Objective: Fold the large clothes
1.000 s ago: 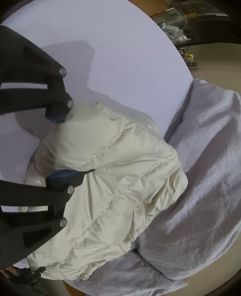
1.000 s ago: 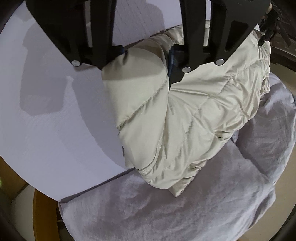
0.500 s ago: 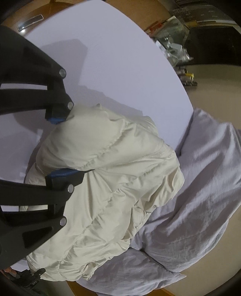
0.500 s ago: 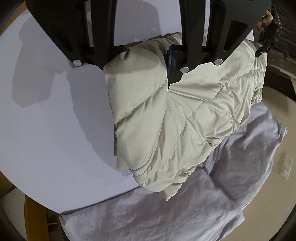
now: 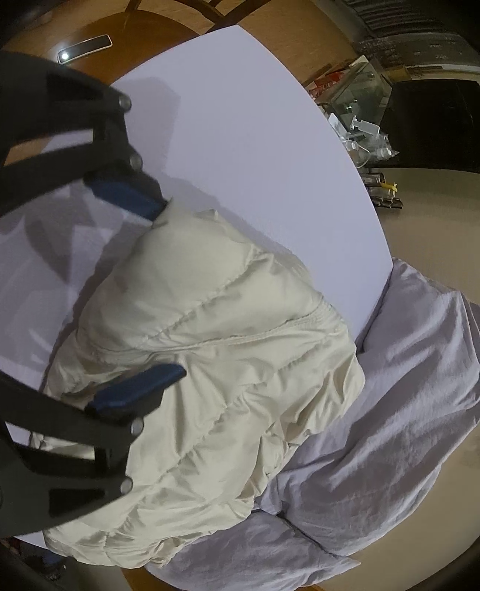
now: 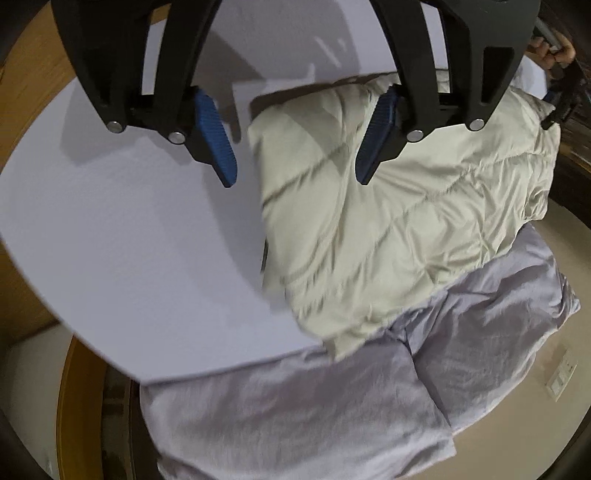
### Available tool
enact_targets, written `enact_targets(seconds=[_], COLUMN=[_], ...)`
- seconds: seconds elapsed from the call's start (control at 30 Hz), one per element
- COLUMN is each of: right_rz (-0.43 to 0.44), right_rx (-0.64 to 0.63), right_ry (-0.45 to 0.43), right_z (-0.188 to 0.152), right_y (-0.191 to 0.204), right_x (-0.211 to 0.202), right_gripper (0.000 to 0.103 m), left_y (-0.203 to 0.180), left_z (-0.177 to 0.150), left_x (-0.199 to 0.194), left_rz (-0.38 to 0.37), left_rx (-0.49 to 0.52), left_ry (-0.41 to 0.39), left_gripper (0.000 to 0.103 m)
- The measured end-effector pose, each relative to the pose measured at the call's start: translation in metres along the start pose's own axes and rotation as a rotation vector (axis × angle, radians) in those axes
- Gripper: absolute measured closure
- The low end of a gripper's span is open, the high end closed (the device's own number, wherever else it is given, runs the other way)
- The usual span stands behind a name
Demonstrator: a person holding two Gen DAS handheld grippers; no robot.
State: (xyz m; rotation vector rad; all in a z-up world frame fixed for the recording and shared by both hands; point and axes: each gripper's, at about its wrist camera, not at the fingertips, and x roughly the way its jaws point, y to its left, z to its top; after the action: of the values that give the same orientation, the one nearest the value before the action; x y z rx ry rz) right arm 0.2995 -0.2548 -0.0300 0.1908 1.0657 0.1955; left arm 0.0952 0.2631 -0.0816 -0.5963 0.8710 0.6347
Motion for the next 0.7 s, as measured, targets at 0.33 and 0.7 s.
enact_targets(seconds=[0.33, 0.7], right_rz=[0.053, -0.004], right_rx=[-0.239, -0.484], right_ry=[-0.016, 0.061], right_z=[0.007, -0.053], right_y=[0.082, 0.141], right_x=[0.015, 0.067], right_gripper=[0.029, 0.022], left_y=[0.001, 0.002], left_z=[0.008, 0.014], left_x=[0.018, 0.026], left_rz=[0.0, -0.051], left_rx=[-0.068, -0.178], left_ry=[0.022, 0.021], left_gripper=[0.016, 0.027])
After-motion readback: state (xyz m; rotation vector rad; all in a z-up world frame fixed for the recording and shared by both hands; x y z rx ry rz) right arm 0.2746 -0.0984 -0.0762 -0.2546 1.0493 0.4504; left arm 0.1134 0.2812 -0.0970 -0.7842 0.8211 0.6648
